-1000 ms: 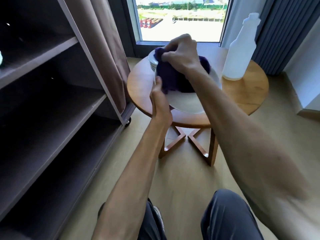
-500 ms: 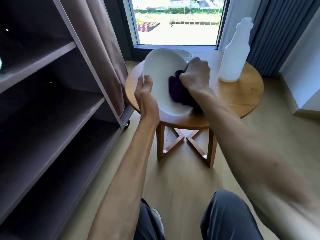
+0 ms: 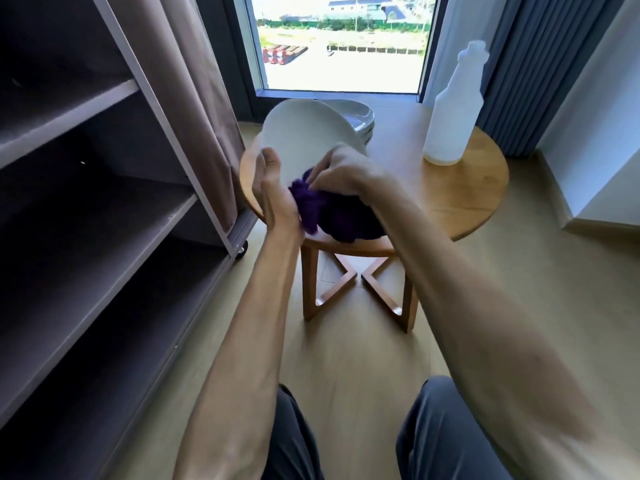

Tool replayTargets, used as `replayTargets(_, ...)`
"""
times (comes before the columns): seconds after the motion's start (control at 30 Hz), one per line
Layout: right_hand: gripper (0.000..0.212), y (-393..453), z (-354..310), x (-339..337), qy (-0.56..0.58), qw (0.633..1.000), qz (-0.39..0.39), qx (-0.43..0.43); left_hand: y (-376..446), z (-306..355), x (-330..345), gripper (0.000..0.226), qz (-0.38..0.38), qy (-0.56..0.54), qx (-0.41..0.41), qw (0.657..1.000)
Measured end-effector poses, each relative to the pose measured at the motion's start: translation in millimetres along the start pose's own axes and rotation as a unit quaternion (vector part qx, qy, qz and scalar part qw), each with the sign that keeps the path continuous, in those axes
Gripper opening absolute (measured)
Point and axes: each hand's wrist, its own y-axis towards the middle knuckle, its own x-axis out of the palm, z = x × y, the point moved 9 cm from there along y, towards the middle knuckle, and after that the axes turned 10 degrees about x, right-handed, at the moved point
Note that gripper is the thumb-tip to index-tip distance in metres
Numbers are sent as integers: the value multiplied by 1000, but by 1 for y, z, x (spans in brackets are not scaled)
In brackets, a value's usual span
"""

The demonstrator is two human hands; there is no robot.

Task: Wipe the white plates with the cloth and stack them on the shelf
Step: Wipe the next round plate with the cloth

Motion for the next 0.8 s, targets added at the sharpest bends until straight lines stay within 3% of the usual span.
replayTargets(0.07, 21, 6, 21, 1, -34, 996, 56, 63, 7, -6, -9, 82, 6, 24, -2, 1000)
replayTargets(0.1, 23, 8, 29, -6, -38, 991, 101, 81, 6, -6, -9, 84, 3, 40, 6, 999)
replayTargets(0.2, 26, 15, 40, -33, -37, 976, 194, 89, 0, 0, 3, 50, -30, 59, 35, 997)
replayTargets(0.3, 12, 22, 32, -54, 5, 964, 257, 61, -4, -5, 13, 28, -41, 26, 31, 998)
replayTargets(0.37, 12, 22, 19, -63, 42, 952, 300, 42, -8, -14, 23, 30, -61, 19, 17, 998)
replayTargets(0.47, 10, 13, -8, -62, 102, 937, 334, 6, -15, -34, 35, 52, -80, 24, -9, 996)
replayTargets(0.63, 9, 7, -16, -18, 143, 971, 183, -57, 5, -46, 26, 56, -33, -93, -43, 994)
replayTargets(0.73, 15, 15, 5, -7, 84, 991, 103, 1, 10, -56, 15, 66, -22, -103, -66, 992)
replayTargets(0.8, 24, 19, 26, -9, 57, 989, 119, 61, 10, -60, 10, 84, -22, -67, -76, 995)
